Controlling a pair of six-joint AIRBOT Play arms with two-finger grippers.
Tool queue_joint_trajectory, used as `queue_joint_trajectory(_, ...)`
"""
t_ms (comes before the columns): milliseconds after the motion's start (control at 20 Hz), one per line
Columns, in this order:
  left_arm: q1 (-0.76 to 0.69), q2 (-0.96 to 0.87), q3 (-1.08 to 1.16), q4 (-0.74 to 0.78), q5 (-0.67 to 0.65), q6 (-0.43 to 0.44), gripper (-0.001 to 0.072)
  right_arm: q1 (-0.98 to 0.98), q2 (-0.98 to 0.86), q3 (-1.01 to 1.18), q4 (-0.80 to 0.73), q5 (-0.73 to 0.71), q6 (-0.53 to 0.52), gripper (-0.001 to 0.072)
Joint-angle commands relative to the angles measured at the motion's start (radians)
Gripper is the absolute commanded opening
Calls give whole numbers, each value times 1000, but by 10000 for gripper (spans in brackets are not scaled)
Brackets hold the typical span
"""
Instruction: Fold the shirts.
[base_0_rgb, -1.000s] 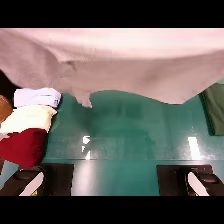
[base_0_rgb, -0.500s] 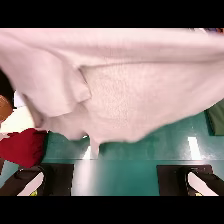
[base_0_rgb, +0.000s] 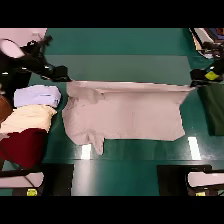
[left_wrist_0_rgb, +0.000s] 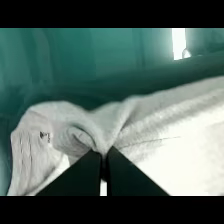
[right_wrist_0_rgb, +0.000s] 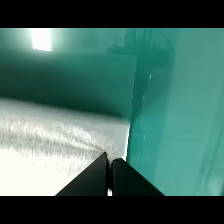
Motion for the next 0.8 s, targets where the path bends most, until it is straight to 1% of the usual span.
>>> queue_joint_trajectory(0, 1, -213, 69, -26, 164, 27, 22, 0, -169, 89, 1, -134, -11, 17)
queue_joint_trajectory(150, 1, -253, 153, -26, 245, 28, 23, -1, -245, 209, 0, -153, -11, 17)
queue_joint_trajectory(200, 1, -252, 173, -26, 242, 27, 22, -1, -258, 237, 0, -152, -11, 17)
queue_joint_trajectory(250, 1, -252, 192, -17, 208, 28, 22, -1, -261, 248, 0, -152, -11, 17)
queue_joint_trajectory(300, 1, -252, 210, 3, 142, 28, 22, -1, -257, 248, -1, -146, -12, 17)
queue_joint_trajectory(400, 1, -250, 219, 32, -27, 29, 22, -1, -254, 241, -1, -107, -21, 17)
queue_joint_trajectory(450, -3, -250, 208, 49, -76, 36, 21, -1, -246, 217, -1, -98, -29, 17)
queue_joint_trajectory(500, -5, -250, 188, 52, -90, 48, 21, -1, -230, 171, -1, -101, -29, 17)
queue_joint_trajectory(600, -5, -250, 127, 51, -70, 47, 21, -1, -196, 61, -1, -134, -29, 17)
queue_joint_trajectory(750, -5, -250, 29, 48, -7, 47, 23, -1, -151, -82, 1, -219, -29, 18)
